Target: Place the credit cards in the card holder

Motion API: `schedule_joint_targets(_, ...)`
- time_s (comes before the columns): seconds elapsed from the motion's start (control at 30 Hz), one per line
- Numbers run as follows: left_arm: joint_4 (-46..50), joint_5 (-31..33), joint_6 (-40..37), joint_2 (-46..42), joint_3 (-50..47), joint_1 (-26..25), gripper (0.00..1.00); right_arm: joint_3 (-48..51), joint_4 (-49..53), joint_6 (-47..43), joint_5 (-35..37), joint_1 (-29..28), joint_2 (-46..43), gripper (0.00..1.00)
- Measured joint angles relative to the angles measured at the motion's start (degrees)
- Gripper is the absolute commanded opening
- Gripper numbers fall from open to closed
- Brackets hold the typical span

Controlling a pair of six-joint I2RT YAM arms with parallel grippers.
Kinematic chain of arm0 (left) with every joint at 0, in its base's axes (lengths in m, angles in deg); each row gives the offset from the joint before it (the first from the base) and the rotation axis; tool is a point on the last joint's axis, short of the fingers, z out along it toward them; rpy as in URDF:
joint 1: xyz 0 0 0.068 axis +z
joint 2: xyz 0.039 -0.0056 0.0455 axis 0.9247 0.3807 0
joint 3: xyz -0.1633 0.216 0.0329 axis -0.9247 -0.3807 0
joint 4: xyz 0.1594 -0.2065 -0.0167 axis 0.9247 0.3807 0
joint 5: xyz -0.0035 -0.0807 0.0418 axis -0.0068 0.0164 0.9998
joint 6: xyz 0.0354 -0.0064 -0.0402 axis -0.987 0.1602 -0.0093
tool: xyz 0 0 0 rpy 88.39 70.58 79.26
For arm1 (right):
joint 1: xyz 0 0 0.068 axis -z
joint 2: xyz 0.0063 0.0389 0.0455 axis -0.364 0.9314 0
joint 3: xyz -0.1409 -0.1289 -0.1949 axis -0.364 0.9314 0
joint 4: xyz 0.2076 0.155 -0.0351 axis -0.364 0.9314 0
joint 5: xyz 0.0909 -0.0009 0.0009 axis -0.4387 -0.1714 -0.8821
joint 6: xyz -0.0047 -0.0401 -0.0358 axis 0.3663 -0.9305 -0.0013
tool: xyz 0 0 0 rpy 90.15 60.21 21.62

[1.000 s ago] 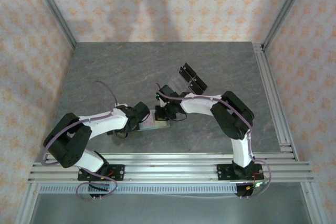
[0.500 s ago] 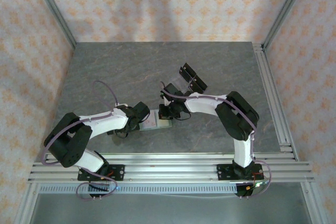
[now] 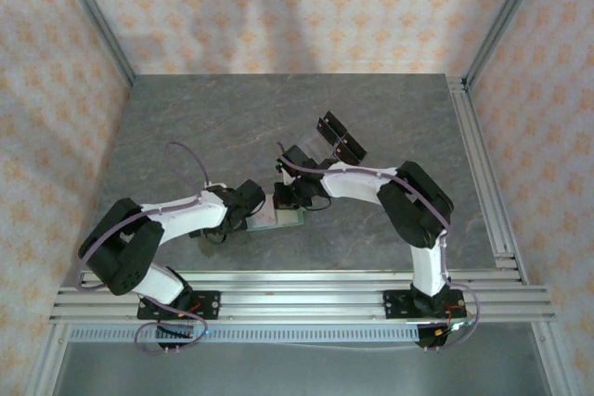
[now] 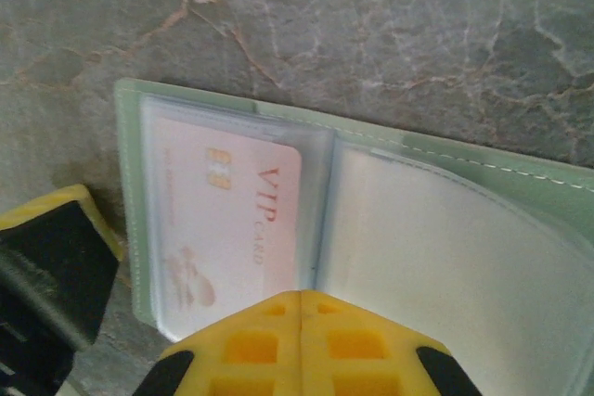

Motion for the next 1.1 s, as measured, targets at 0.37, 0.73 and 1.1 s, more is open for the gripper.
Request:
schedule_joint_targets(0.37, 0.0, 0.0, 0.0, 0.3, 0.1, 0.0, 1.00, -1.8, -0.1, 0.0, -0.5, -1.2, 2.3, 0.02)
schedule_joint_targets(0.73, 0.0, 0.0, -0.2, 0.4, 0.2, 0.0, 1.00, -4.1, 0.0, 0.0, -0.9, -2.1, 4.3, 0.01)
schedule_joint_targets(1.1, 0.0, 0.0, -0.2, 0.4, 0.2, 0.0, 1.00, -5.0, -0.3, 0.7, -1.6, -2.1, 5.0, 0.04)
